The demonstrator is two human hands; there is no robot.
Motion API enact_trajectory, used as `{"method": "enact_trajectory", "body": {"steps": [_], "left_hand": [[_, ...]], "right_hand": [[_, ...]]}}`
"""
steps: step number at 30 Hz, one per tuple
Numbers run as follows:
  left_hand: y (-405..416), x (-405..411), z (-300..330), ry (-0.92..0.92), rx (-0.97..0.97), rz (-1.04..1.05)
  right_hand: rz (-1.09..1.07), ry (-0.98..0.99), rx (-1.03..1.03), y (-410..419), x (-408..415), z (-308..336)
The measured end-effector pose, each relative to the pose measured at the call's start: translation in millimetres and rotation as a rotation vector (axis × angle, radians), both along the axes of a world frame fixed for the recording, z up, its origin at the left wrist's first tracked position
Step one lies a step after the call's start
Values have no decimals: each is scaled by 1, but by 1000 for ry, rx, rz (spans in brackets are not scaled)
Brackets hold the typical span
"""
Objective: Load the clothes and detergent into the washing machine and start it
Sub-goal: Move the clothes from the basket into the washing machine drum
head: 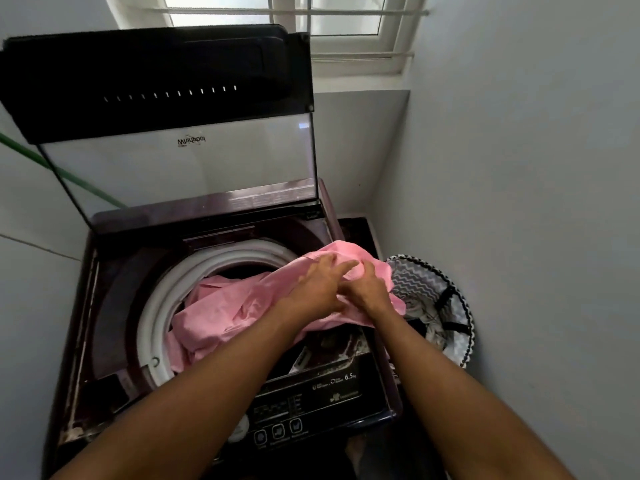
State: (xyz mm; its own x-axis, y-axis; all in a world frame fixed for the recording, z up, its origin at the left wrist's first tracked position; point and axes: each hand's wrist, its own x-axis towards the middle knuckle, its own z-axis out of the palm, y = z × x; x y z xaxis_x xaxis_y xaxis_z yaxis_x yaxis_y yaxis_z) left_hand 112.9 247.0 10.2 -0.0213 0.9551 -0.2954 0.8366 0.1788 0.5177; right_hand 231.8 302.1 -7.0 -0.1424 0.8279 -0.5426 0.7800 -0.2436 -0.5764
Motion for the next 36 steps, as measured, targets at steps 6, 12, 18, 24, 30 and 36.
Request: {"method": "enact_trajectory", "body": {"steps": [6,12,18,24,30,36], "left_hand": [[19,12,-2,-16,56,69],[19,11,1,-87,78,148],[21,14,3,-136,95,171],[8,9,-1,-95,181,221],[-24,-17,2,-360,350,514],[-74,-81,19,-362,428,670]], "right_hand": [[-11,168,101,0,0,-1],[8,-17,110,8,-11,-2],[-21,-77,144,8,-11,7],[78,-146,253,3,-14,26],[165,1,312,-16,-51,45],[278,140,304,-58,-125,48]]}}
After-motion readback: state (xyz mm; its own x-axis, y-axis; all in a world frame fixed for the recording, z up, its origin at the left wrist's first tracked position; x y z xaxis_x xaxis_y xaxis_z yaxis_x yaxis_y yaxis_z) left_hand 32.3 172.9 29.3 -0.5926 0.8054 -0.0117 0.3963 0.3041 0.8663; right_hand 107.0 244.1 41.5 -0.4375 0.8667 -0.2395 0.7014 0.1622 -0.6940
